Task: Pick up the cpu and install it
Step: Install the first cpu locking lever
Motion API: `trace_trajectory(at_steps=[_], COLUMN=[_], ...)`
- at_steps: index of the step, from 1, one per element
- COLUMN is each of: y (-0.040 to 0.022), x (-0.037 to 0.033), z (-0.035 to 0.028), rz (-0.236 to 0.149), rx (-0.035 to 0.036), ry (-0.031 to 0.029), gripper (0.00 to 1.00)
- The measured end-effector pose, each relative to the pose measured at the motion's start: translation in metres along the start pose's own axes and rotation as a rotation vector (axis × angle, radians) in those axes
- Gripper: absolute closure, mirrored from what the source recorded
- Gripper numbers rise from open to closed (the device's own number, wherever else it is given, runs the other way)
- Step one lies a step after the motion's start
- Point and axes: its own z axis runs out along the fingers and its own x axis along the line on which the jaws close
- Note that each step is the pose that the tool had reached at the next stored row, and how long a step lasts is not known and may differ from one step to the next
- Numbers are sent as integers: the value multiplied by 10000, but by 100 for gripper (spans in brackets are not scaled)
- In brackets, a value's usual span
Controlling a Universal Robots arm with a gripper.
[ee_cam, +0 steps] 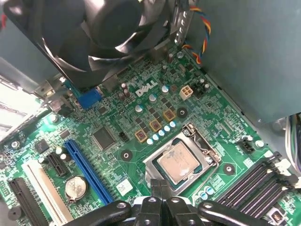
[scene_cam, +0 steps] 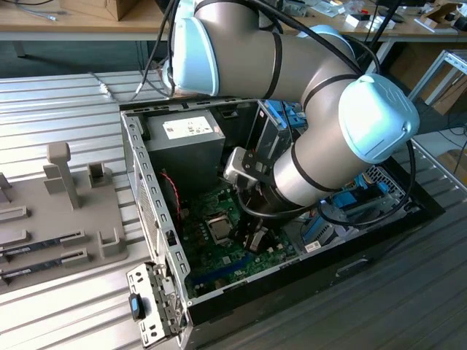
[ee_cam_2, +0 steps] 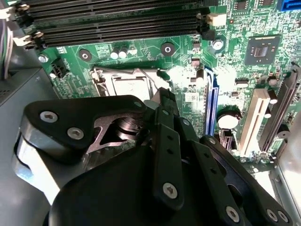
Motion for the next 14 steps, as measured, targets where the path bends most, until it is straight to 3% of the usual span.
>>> trace_trajectory(at_steps=[3,6,12,14], y=[12,13,2,-9], x=[0,-1,-6,-11], z=[-44,-46,-34,-20], rz=[-14,-29,-27,-13], rx=[-40,-85,-93,-83], ry=[-48,-105,-92,-46], gripper=[89,89,89,89])
